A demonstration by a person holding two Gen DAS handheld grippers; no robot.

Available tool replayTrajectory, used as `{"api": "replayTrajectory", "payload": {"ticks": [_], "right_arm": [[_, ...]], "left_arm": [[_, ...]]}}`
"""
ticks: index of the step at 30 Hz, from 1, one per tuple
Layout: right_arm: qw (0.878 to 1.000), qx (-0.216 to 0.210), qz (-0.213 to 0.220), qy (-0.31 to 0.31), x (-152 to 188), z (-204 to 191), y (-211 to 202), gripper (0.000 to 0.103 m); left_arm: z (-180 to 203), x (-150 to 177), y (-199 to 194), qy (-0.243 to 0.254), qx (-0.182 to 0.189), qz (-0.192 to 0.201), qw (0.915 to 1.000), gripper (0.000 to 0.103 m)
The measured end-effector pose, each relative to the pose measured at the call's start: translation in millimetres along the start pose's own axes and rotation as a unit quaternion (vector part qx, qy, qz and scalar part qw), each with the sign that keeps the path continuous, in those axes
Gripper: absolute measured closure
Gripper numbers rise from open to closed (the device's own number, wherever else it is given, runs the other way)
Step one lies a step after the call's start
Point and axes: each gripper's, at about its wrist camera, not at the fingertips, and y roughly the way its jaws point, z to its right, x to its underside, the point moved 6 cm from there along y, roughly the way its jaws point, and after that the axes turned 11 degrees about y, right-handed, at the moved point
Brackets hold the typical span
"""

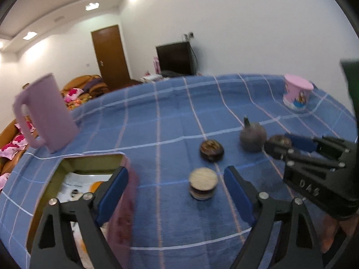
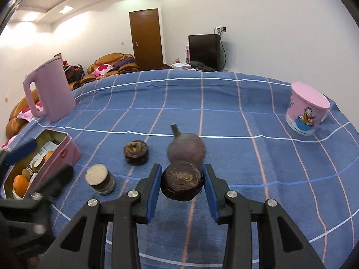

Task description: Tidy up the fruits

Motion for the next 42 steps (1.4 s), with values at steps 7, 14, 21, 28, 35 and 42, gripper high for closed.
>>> {"api": "replayTrajectory", "payload": {"ticks": [7,14,21,28,35,42], "right_arm": [[1.0,-0.008,-0.003,0.01,0,7,2,0.064],[1.0,-0.01,-0.005,0.009,1,8,3,0.064],[1.0,-0.014,-0.018,0.001,3,4,6,0.064],[1.0,-0.025,-0.008,-0.001,3,4,2,0.064],[0.999,-0.036,0.009,-0.007,2,2,-7,0.064],[0.999,-0.047,0.025,-0.011,0,-1,-13,0.064]], "left_arm": [[16,5,23,0.017,0.023,-0.038,0.9989,0.029],[18,7,38,0.009,0.04,-0.065,0.997,0.04],[25,8,44,0.007,0.074,-0.077,0.9943,0.067],[19,7,41,-0.01,0.08,-0.065,0.9946,0.067],[15,2,28,-0.007,0.056,-0.036,0.9978,0.067],[9,0,20,-0.016,0.046,-0.012,0.9987,0.067]]}}
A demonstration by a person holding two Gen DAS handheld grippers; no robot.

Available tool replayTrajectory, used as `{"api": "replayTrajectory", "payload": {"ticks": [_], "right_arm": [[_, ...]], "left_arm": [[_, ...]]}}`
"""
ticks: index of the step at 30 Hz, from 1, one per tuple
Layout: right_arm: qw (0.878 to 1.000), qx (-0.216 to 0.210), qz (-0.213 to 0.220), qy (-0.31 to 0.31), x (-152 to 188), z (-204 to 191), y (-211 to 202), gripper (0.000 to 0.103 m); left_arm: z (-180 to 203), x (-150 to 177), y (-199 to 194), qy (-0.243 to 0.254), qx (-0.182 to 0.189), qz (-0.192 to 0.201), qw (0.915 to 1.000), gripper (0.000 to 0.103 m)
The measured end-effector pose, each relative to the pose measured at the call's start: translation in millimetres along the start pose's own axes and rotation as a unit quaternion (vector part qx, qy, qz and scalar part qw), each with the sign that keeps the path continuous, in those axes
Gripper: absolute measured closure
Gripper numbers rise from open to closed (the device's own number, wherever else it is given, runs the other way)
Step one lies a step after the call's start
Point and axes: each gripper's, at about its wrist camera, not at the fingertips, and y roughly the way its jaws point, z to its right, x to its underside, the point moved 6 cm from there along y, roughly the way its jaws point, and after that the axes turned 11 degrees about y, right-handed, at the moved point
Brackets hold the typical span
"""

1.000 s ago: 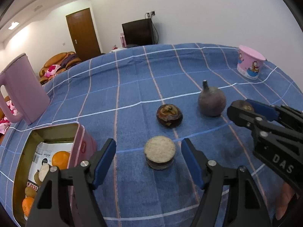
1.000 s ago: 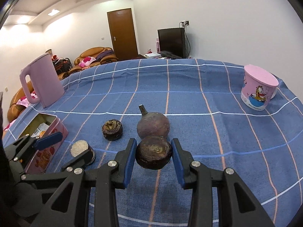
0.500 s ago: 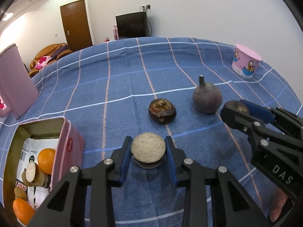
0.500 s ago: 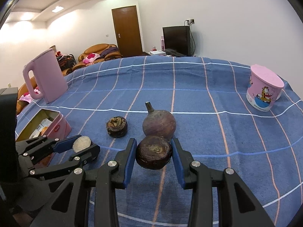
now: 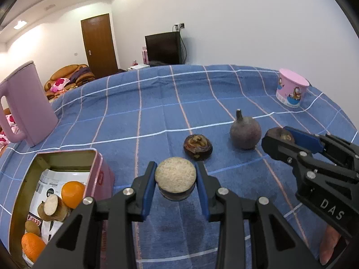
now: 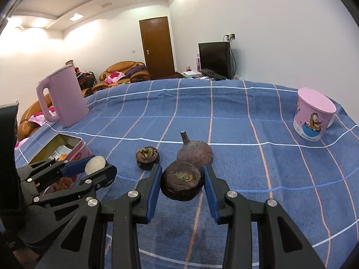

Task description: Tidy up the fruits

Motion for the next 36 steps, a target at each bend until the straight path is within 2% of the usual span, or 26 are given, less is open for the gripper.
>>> {"api": "replayTrajectory", "payload": {"ticks": [36], "right_arm": [[0.997,-0.02,0.072,-0.019,-5,-9,-30,0.064]], "left_arm": [[-9,-5,-35,-0.009,-0.048,0.08,0.9956,0.067]]}}
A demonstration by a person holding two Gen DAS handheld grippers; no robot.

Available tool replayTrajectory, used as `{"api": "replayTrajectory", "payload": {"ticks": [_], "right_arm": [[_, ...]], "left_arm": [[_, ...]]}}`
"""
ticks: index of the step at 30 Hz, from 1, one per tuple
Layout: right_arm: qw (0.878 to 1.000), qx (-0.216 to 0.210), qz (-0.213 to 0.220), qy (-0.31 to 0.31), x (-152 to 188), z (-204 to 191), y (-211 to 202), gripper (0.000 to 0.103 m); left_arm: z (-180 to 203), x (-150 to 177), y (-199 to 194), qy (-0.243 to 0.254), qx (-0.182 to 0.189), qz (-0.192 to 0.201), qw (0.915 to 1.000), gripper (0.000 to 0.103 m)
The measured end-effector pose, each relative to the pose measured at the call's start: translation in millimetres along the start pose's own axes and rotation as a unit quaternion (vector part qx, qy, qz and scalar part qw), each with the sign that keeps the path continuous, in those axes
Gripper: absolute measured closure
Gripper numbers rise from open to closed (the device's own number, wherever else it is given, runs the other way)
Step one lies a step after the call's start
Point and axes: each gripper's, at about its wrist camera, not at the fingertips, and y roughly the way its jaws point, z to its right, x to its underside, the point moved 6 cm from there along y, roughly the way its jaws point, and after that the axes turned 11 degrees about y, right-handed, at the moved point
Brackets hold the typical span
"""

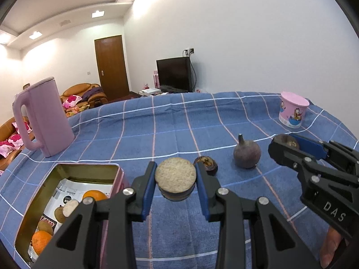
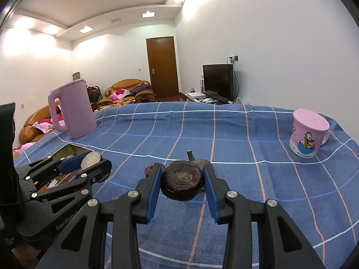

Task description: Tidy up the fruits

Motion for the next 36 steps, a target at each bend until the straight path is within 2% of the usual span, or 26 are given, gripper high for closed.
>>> {"api": "replayTrajectory", "payload": {"ticks": [36], "right_arm": [[0.999,-0.005,0.048,-0.018,-3,-8,-20,0.064]], "left_arm": [[-7,-4,-24,-0.009,-0.03,0.056,0.9979,0.067]]}}
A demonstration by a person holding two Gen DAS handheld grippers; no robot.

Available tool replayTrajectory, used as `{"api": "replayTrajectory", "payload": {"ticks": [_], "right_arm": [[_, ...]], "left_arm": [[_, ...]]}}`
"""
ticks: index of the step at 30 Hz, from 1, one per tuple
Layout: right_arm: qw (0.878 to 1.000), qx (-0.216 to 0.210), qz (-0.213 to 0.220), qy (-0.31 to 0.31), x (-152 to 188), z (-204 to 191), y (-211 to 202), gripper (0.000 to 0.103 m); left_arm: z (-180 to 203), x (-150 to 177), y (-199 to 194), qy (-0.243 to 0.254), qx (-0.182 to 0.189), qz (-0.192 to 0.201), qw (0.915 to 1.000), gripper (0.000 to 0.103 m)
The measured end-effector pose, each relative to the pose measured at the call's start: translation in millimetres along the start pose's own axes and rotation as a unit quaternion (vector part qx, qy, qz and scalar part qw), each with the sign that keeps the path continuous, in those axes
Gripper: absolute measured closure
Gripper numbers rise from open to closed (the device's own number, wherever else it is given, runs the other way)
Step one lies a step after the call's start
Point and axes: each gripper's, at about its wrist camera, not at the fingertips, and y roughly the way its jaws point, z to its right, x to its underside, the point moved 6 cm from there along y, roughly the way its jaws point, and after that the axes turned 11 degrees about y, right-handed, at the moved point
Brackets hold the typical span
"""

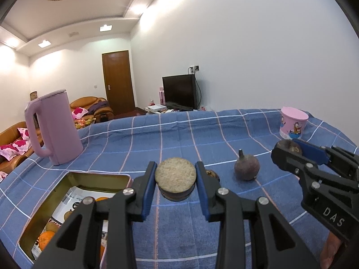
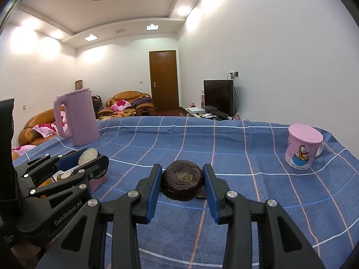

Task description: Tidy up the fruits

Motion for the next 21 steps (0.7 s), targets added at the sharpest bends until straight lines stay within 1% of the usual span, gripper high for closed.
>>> {"api": "replayTrajectory", "payload": {"ticks": [11,21], "right_arm": [[1.0,-0.003,0.02,-0.005,-1,-5,-9,0.064],[1.0,-0.003,0.008,-0.008,0,-8,-5,0.064]], "left_arm": [[-5,-2,-11,-0.009,-0.018,0.023,0.9995,0.067],[-9,2,-15,-0.011,-0.022,0.018,0.9995,0.067]]}}
